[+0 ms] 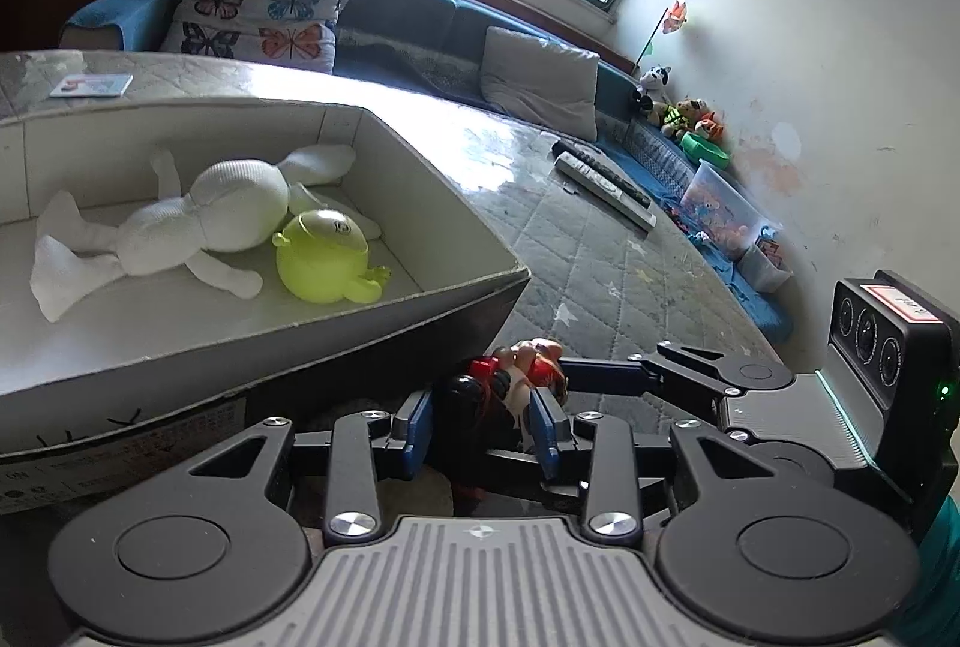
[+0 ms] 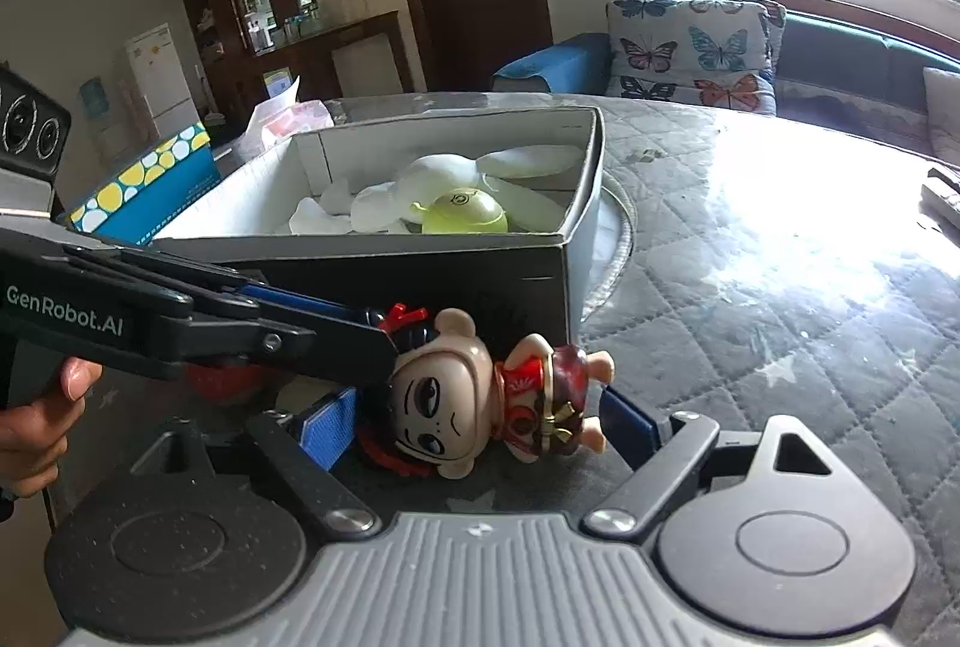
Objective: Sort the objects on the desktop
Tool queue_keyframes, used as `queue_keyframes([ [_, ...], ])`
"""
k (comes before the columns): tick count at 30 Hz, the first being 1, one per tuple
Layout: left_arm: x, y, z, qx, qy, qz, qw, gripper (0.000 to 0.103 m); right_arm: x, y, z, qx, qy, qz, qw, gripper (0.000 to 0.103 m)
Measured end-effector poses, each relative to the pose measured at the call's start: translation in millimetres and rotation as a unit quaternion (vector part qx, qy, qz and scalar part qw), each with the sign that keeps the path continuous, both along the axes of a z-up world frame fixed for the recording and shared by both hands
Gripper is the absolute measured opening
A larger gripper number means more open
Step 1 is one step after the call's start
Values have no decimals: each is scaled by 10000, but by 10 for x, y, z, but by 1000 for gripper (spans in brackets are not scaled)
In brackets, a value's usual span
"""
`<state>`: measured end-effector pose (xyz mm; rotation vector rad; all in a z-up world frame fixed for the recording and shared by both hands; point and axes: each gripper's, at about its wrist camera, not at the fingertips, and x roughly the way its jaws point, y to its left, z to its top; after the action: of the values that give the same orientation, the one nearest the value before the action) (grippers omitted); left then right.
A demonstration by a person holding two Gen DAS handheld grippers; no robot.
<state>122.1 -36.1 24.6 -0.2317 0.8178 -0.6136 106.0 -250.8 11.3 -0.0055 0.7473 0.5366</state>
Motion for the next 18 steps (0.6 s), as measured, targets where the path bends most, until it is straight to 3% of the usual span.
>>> queue_keyframes([
  [12, 18, -32, -39, 10, 146, -2, 9999, 37, -30, 62, 4, -25, -38, -76, 10000, 83],
  [18, -80, -16, 123, -182, -33, -97, 9998, 37, -194, 95, 215, -223, -287, -167, 9992, 83],
])
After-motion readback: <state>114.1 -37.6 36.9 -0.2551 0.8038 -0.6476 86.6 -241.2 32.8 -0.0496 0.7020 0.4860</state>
